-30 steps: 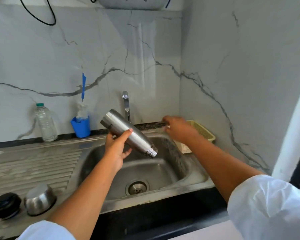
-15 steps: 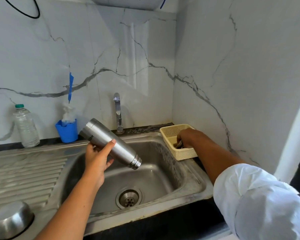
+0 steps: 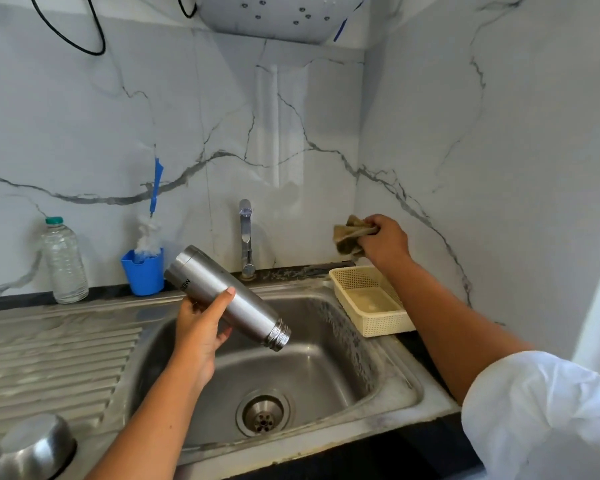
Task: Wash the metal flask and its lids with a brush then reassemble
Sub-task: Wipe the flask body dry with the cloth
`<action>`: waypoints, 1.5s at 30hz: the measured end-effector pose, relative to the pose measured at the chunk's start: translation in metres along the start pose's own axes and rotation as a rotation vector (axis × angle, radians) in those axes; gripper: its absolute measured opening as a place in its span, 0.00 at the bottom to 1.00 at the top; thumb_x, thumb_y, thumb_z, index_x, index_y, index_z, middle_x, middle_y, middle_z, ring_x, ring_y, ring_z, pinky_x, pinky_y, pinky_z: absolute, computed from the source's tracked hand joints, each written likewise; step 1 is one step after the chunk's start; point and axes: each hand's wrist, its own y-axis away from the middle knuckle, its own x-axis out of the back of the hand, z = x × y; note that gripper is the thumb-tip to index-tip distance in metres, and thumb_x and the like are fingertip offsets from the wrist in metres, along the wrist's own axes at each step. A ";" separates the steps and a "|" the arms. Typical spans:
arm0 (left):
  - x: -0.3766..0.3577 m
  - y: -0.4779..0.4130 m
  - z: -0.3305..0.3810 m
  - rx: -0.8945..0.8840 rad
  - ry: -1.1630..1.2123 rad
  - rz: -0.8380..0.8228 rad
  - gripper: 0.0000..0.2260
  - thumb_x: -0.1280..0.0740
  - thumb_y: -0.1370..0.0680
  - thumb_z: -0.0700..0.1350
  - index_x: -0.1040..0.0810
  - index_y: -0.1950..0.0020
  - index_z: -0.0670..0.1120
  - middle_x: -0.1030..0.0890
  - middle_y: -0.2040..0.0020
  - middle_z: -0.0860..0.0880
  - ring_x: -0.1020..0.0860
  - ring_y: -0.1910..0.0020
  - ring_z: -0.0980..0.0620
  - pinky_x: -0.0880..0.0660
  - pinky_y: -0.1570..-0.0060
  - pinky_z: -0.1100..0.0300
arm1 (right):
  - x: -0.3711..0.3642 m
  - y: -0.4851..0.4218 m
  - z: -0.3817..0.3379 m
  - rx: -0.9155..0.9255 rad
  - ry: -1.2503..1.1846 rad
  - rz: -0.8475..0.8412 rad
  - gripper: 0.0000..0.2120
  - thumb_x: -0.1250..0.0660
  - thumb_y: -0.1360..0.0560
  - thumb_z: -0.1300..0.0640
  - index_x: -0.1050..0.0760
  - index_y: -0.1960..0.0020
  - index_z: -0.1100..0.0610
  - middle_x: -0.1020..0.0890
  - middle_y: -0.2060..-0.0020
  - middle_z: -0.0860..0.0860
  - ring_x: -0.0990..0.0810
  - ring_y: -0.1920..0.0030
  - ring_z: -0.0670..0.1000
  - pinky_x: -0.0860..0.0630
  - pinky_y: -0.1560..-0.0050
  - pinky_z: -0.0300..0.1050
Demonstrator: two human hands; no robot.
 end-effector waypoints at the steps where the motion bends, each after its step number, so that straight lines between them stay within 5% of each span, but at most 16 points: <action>1: 0.000 0.000 0.002 0.009 0.018 0.001 0.26 0.24 0.25 0.43 0.27 0.29 0.52 0.18 0.39 0.51 0.21 0.39 0.51 0.23 0.40 0.47 | -0.006 0.006 -0.011 -0.080 -0.234 -0.081 0.08 0.27 0.24 0.61 0.21 0.46 0.55 0.15 0.50 0.56 0.14 0.55 0.55 0.16 0.51 0.51; 5: 0.000 -0.001 0.004 0.045 0.090 -0.010 0.22 0.26 0.23 0.43 0.26 0.30 0.49 0.18 0.39 0.46 0.19 0.40 0.47 0.22 0.44 0.48 | -0.043 0.043 -0.021 -0.291 -0.632 -0.371 0.09 0.30 0.19 0.56 0.20 0.40 0.56 0.13 0.54 0.55 0.14 0.61 0.50 0.20 0.67 0.42; 9: 0.000 0.001 0.007 0.090 0.134 0.002 0.19 0.27 0.23 0.47 0.24 0.33 0.51 0.18 0.41 0.44 0.20 0.42 0.45 0.22 0.50 0.46 | -0.089 0.071 0.004 -0.406 -0.644 -0.545 0.13 0.35 0.17 0.49 0.20 0.39 0.55 0.13 0.49 0.57 0.14 0.48 0.59 0.19 0.56 0.49; 13: 0.001 -0.002 0.009 0.083 0.115 0.023 0.18 0.27 0.23 0.49 0.24 0.35 0.51 0.18 0.42 0.44 0.19 0.44 0.45 0.22 0.53 0.49 | -0.116 0.093 0.033 -0.391 -0.437 -0.499 0.11 0.30 0.21 0.51 0.18 0.41 0.53 0.13 0.50 0.53 0.14 0.49 0.56 0.17 0.43 0.56; 16: 0.002 -0.006 0.007 0.089 0.107 0.032 0.17 0.26 0.23 0.49 0.24 0.36 0.52 0.18 0.41 0.44 0.19 0.43 0.44 0.21 0.51 0.47 | -0.121 0.100 0.041 -0.322 -0.317 -0.477 0.09 0.28 0.23 0.50 0.16 0.46 0.53 0.12 0.52 0.51 0.14 0.50 0.53 0.18 0.42 0.50; 25: 0.002 0.001 0.008 0.303 0.049 -0.133 0.28 0.23 0.31 0.55 0.23 0.34 0.48 0.16 0.47 0.41 0.17 0.48 0.41 0.18 0.52 0.45 | -0.121 0.100 0.042 -0.652 -0.806 -0.519 0.22 0.37 0.18 0.42 0.18 0.38 0.59 0.13 0.47 0.59 0.14 0.46 0.61 0.21 0.39 0.63; 31: -0.002 0.005 0.005 0.301 -0.079 -0.290 0.32 0.23 0.33 0.55 0.23 0.32 0.44 0.15 0.53 0.41 0.16 0.57 0.44 0.18 0.58 0.49 | -0.117 0.107 0.031 -0.562 -0.887 -0.681 0.24 0.44 0.16 0.42 0.19 0.37 0.59 0.14 0.44 0.59 0.14 0.44 0.58 0.21 0.39 0.58; 45: -0.003 0.001 0.008 0.234 -0.031 -0.192 0.34 0.21 0.34 0.52 0.24 0.30 0.46 0.16 0.49 0.41 0.15 0.56 0.44 0.18 0.58 0.47 | -0.121 0.108 0.028 -0.368 -0.823 -0.714 0.13 0.36 0.16 0.54 0.22 0.34 0.55 0.14 0.44 0.56 0.16 0.41 0.58 0.24 0.34 0.62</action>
